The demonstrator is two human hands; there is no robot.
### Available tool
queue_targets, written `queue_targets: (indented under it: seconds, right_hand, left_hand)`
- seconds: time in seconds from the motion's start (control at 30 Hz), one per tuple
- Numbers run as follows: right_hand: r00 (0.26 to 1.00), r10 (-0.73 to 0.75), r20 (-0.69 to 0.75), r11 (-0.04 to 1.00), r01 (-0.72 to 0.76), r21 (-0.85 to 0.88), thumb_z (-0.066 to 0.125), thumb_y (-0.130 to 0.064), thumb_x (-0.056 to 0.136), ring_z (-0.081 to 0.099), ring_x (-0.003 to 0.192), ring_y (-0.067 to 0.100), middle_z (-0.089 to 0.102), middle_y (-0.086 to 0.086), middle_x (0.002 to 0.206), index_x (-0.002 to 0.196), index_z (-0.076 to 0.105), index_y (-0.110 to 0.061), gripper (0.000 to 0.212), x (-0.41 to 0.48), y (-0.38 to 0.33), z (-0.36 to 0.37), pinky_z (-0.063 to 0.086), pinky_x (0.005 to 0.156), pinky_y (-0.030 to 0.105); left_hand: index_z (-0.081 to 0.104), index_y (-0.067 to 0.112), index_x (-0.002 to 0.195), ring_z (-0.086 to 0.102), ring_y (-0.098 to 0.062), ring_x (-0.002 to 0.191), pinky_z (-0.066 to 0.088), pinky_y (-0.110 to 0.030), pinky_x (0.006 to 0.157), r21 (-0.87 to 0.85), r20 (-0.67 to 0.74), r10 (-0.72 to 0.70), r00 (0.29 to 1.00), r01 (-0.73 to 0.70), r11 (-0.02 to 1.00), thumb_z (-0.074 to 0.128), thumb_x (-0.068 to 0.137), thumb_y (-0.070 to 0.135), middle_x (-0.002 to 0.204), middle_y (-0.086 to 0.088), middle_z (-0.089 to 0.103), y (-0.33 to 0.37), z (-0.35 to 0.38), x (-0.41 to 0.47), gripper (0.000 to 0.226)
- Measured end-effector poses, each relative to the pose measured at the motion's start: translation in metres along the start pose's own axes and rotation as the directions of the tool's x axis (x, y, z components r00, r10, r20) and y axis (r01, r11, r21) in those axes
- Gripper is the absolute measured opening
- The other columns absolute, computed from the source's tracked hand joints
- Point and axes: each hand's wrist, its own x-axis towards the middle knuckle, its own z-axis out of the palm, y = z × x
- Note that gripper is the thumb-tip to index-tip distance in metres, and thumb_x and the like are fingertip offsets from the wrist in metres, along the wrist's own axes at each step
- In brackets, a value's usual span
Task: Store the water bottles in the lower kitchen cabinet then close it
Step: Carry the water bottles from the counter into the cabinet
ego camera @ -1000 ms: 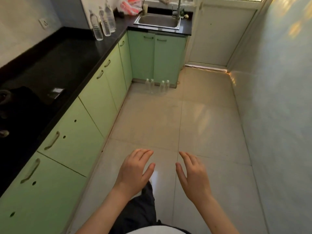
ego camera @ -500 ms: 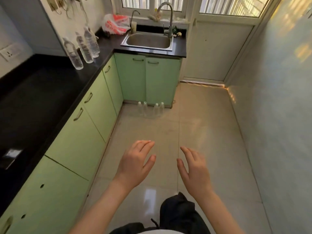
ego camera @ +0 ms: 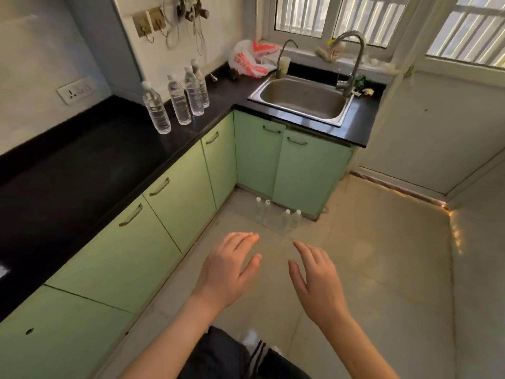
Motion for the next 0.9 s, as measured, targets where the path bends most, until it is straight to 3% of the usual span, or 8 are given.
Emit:
queue_targets:
  seconds: [0.33,0.67,0.8,0.9]
  right_hand:
    - [0.976,-0.092,0.197,0.995,0.083,0.054,0.035,-0.043,0.099,0.056,0.117,0.021,0.063,0.001,0.126,0.134,0.055,-0.011,0.051,0.144,0.035,0.059,0.045,0.097,0.035]
    - [0.96,-0.212,0.185,0.977,0.205,0.055,0.036,-0.041,0.099,0.056,0.115,0.022,0.064,0.002,0.124,0.134,0.055,-0.011,0.05,0.369,-0.003,0.099,0.047,0.095,0.035]
    - [0.942,-0.271,0.197,0.962,0.259,0.084,0.035,-0.042,0.1,0.054,0.118,0.02,0.062,0.002,0.126,0.136,0.052,-0.013,0.05,0.438,-0.025,0.12,0.045,0.098,0.035]
    - [0.92,-0.307,0.242,0.951,0.287,0.115,0.035,-0.042,0.099,0.055,0.118,0.021,0.062,0.003,0.126,0.137,0.053,-0.011,0.052,0.477,-0.037,0.142,0.045,0.098,0.035]
  left_hand:
    - [0.061,0.013,0.129,0.055,-0.01,0.119,0.044,-0.025,0.099,0.021,0.004,-0.177,0.984,0.177,0.984,0.037,0.098,0.041,0.125,0.004,0.063,-0.074,0.031,0.091,0.048]
    - [0.062,0.011,0.126,0.059,-0.013,0.114,0.039,-0.022,0.098,0.029,-0.152,-0.198,0.968,0.205,0.978,0.039,0.097,0.039,0.122,0.001,0.067,-0.191,-0.017,0.26,0.046]
    - [0.061,0.011,0.128,0.057,-0.015,0.116,0.046,-0.031,0.1,0.041,-0.201,-0.255,0.946,0.268,0.963,0.039,0.097,0.04,0.123,0.0,0.065,-0.237,-0.038,0.302,0.047]
    - [0.062,0.01,0.127,0.057,-0.016,0.116,0.044,-0.03,0.1,0.031,-0.237,-0.324,0.916,0.34,0.94,0.04,0.097,0.038,0.122,-0.001,0.065,-0.262,-0.043,0.317,0.047]
